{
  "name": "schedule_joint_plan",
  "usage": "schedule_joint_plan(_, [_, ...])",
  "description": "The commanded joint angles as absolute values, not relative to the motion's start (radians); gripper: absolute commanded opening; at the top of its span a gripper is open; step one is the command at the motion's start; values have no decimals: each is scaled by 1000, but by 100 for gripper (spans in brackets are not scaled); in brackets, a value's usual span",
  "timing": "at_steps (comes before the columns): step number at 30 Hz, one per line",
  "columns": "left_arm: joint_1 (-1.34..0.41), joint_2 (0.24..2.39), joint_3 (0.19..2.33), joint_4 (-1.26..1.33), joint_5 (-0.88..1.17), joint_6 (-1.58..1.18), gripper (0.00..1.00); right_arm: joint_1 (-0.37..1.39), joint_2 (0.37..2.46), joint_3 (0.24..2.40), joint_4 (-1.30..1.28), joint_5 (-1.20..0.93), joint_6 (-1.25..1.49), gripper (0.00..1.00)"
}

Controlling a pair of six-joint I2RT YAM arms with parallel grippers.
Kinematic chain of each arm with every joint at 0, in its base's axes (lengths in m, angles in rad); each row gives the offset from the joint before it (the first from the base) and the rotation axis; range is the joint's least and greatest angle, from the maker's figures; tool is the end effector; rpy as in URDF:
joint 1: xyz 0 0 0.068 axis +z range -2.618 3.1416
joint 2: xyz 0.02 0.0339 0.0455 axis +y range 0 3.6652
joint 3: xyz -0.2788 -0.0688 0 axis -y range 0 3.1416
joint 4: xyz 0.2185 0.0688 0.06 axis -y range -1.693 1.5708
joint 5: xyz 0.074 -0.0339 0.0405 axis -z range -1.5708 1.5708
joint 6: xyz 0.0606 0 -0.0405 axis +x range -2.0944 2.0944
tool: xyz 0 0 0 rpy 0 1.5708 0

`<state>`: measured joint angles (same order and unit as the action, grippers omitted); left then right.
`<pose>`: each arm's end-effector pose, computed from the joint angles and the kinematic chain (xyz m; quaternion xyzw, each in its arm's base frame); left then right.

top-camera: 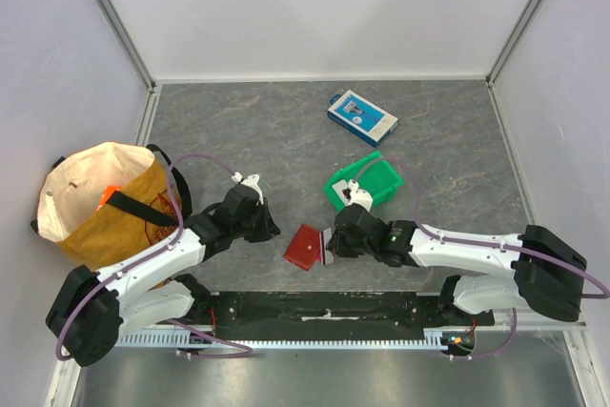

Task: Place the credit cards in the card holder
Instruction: Turn over the card slot in the card holder.

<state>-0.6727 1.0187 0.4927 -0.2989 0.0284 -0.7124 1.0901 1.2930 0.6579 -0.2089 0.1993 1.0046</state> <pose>0.1430 -0.1161 0.1942 -0.0133 0.9311 -0.2428 0.2719 0.1233 0.2105 0.2006 -0.0044 0.9307 0.2598 0.2573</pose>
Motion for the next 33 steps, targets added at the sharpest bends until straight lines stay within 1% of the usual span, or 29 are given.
schedule_joint_plan(1, [-686,1034,479,-236,55,-695,6,1092,1232,605,-222,245,1077,0])
schedule_joint_plan(10, [-709,1094,456,-201,61,-745,2,1092,1238,566,-149,270,1166,0])
schedule_joint_plan(30, [-761,1170,434,-141,64,-788,2,1092,1236,505,-94,261,1264,0])
schedule_joint_plan(33, [-765,1177,434,-138,69,-788,2,1092,1242,491,-48,245,1258,0])
